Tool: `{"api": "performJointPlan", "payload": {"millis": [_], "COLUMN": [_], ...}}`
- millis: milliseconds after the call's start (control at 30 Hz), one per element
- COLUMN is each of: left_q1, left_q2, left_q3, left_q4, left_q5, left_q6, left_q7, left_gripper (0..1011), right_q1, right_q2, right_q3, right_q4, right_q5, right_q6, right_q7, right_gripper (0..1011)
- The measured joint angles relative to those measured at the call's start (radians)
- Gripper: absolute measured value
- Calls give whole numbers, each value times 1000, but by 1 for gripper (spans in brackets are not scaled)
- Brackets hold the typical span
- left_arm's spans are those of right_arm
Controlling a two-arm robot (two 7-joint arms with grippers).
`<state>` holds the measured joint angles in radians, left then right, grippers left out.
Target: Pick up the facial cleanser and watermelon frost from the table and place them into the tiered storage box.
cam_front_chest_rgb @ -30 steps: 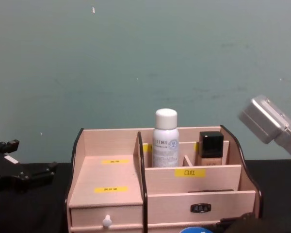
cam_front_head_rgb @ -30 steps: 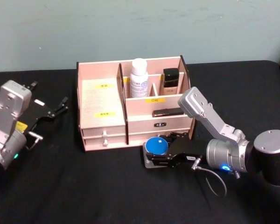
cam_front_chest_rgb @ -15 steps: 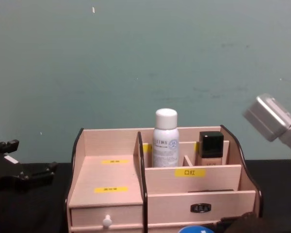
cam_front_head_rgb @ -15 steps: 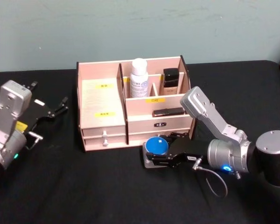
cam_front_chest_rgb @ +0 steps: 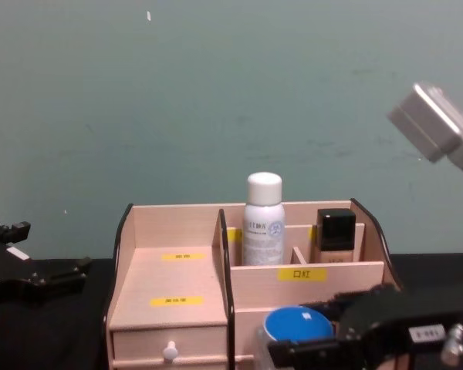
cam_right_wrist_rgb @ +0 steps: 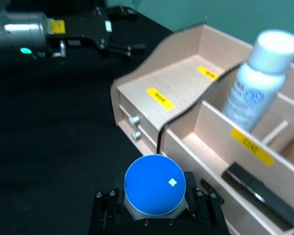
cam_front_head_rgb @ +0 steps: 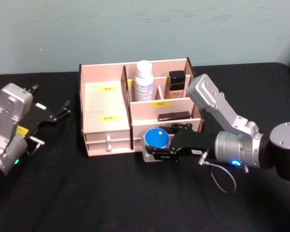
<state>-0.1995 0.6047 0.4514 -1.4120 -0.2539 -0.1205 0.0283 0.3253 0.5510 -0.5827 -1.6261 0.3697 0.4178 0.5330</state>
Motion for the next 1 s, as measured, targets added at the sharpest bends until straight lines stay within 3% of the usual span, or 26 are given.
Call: {"api": "performJointPlan", "payload": {"millis": [367,667,1000], "left_q1": [0,0,0], "left_q2": [0,0,0], "left_q3": [0,0,0], "left_q4": [0,0,0], "left_q5": [0,0,0], "left_q6": [0,0,0], "left_q7": [0,0,0], "left_gripper": [1010,1010,1009], "right_q1": [65,153,214], "right_q2": [-30,-93,-141], "right_q3": [-25,-58,-86], "right_q4": [0,78,135], "right_q5": [0,-10,-15], "right_q6": [-18,-59,-78], "right_q7": [18,33,47], "right_gripper": [729,729,729]}}
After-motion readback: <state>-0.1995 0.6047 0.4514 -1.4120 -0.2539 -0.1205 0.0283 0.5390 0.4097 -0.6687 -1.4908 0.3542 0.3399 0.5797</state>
